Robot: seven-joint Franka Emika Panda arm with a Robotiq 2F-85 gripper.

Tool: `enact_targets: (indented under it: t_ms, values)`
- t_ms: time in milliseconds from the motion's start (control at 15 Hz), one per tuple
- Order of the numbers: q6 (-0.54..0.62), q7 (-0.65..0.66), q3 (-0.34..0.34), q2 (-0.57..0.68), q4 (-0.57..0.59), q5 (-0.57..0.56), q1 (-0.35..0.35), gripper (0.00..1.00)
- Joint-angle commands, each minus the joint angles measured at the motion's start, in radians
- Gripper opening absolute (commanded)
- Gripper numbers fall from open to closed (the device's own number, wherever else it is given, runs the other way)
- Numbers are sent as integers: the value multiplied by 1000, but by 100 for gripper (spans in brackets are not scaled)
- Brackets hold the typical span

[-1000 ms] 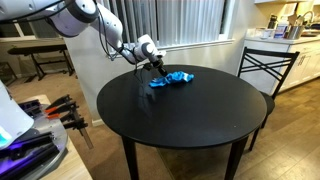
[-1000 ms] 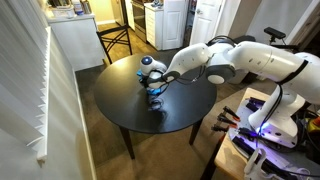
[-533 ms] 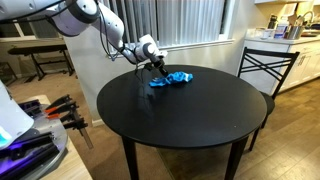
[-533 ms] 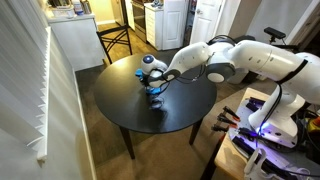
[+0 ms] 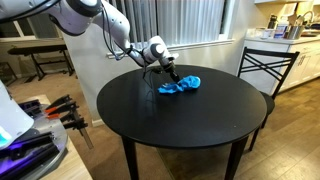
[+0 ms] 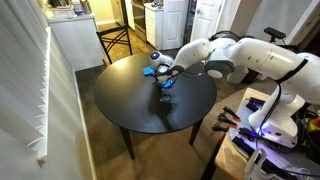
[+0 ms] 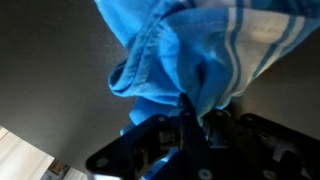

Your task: Use the towel to wipe the table.

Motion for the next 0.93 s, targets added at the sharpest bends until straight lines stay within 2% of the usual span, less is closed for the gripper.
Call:
enact_targets:
  t_ms: [0, 67, 133, 267, 333, 867]
  values:
    - [-51, -22, -4, -103, -170, 4, 18, 5]
    - [-48, -33, 0, -126, -206, 5, 21, 5]
    - [-52, -29, 3, -155, -246, 9, 28, 36]
    - [-34, -35, 10, -210, -327, 9, 42, 41]
    - [-30, -7, 47, -247, -359, -46, 23, 48]
    - [8, 15, 119, -499, -638, -83, 38, 98]
